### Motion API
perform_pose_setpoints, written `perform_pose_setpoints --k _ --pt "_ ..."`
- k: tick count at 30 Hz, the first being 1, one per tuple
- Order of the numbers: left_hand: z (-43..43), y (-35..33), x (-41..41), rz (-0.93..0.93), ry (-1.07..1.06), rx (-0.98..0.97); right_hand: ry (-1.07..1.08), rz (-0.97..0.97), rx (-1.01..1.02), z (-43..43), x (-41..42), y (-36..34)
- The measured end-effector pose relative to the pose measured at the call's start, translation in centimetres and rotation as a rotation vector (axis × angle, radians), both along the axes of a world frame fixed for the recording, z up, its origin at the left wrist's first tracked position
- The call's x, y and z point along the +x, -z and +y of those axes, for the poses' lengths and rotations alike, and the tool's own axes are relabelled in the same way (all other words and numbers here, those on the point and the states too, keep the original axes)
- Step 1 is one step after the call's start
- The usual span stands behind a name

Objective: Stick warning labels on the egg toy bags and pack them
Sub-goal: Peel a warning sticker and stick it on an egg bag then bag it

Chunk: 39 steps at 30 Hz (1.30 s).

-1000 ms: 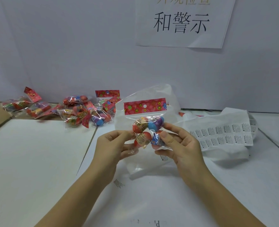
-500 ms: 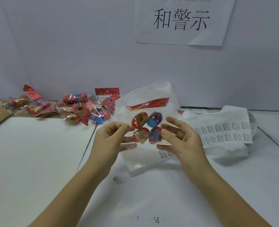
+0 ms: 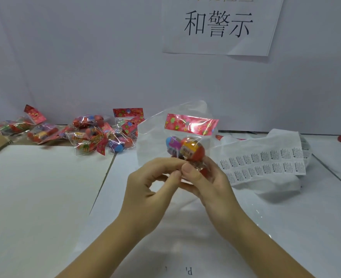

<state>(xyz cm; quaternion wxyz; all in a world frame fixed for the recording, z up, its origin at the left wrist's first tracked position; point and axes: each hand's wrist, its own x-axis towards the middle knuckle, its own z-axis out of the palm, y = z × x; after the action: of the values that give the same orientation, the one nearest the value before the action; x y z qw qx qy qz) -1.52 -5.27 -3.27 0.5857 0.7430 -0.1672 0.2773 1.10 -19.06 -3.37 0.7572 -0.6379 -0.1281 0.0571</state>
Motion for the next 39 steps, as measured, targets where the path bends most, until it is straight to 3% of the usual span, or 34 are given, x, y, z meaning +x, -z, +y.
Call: perform_pose_setpoints --k 3,6,12,16,23,29,32,35,39 --pt "0.3 0.2 0.3 -0.011 -0.154 -0.061 -0.039 0.088 0.105 -0.2 0.1 -0.4" --pt "0.7 0.0 0.7 0.136 -0.246 -0.110 -0.088 0.123 0.104 -0.4 0.1 -0.8" --pt "0.9 -0.6 1.5 0.544 0.158 -0.345 -0.169 0.154 0.047 -0.3 0.1 -0.8" --pt "0.7 -1.2 1.3 0.538 0.224 -0.596 -0.119 0.197 0.087 -0.3 0.3 -0.7" --pt "1.3 -1.4 1.5 0.569 0.264 -0.714 -0.110 0.282 0.179 -0.7 0.9 -0.7" --pt "1.6 -0.7 2.0 0.634 0.221 -0.655 -0.091 0.314 0.212 -0.7 1.0 -0.3" --pt "1.0 -0.2 1.9 0.624 0.033 -0.560 0.000 0.263 0.226 -0.5 0.9 -0.4" --pt "0.3 -0.1 1.3 0.473 -0.139 -0.471 0.152 0.213 0.276 -0.6 0.8 -0.7" --pt "-0.5 0.1 0.5 0.431 0.071 -0.504 0.361 -0.040 0.091 -0.4 0.3 -0.2"
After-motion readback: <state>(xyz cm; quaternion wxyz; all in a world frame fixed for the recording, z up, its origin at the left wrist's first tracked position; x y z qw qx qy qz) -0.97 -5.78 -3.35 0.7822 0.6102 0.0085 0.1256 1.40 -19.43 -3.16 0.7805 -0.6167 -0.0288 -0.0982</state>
